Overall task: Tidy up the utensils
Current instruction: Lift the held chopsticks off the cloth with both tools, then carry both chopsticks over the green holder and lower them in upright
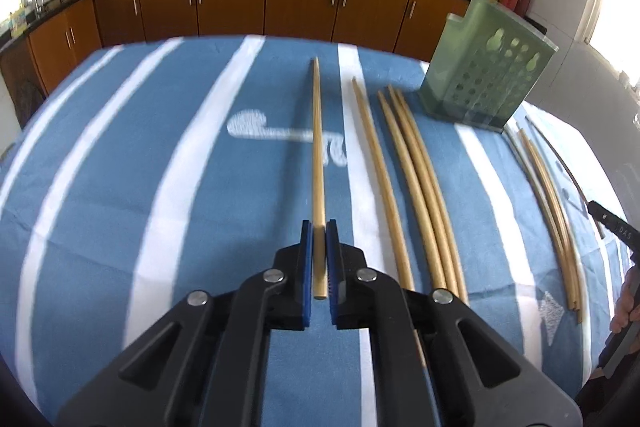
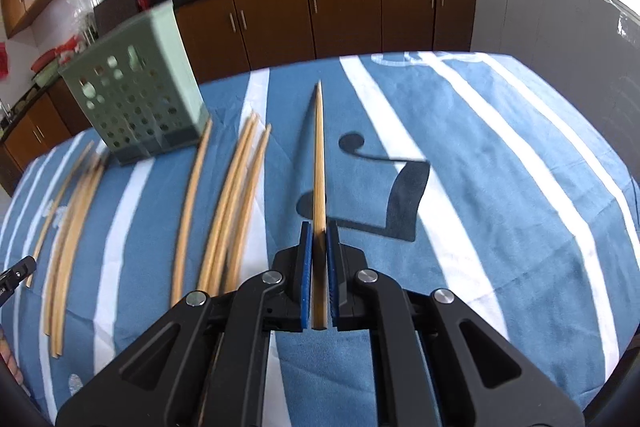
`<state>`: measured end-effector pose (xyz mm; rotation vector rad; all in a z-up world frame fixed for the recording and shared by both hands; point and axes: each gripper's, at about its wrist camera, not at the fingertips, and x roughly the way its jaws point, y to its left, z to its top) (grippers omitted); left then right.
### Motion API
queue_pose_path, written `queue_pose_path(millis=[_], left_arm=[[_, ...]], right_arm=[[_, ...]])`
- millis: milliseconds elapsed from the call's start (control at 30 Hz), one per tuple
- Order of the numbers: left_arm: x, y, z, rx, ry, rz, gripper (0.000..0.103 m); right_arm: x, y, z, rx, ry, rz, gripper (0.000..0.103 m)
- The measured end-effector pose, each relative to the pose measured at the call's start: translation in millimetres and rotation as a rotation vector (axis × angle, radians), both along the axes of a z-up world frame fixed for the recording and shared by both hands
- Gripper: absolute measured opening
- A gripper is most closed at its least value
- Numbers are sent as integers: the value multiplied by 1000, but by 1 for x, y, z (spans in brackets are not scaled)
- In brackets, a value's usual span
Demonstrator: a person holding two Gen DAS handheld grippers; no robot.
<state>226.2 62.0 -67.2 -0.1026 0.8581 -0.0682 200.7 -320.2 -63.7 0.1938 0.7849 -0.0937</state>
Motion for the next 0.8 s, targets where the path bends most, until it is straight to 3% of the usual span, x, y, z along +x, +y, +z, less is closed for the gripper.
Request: queue_pose_path(millis=[533, 800], left_arm=[[-17, 18, 104, -32, -267, 50, 8], [-6, 20, 143, -17, -335, 51, 7]], right_arm=[[-24, -10, 85, 7, -230, -15, 8], [-16, -7, 118, -4, -304, -5, 8]])
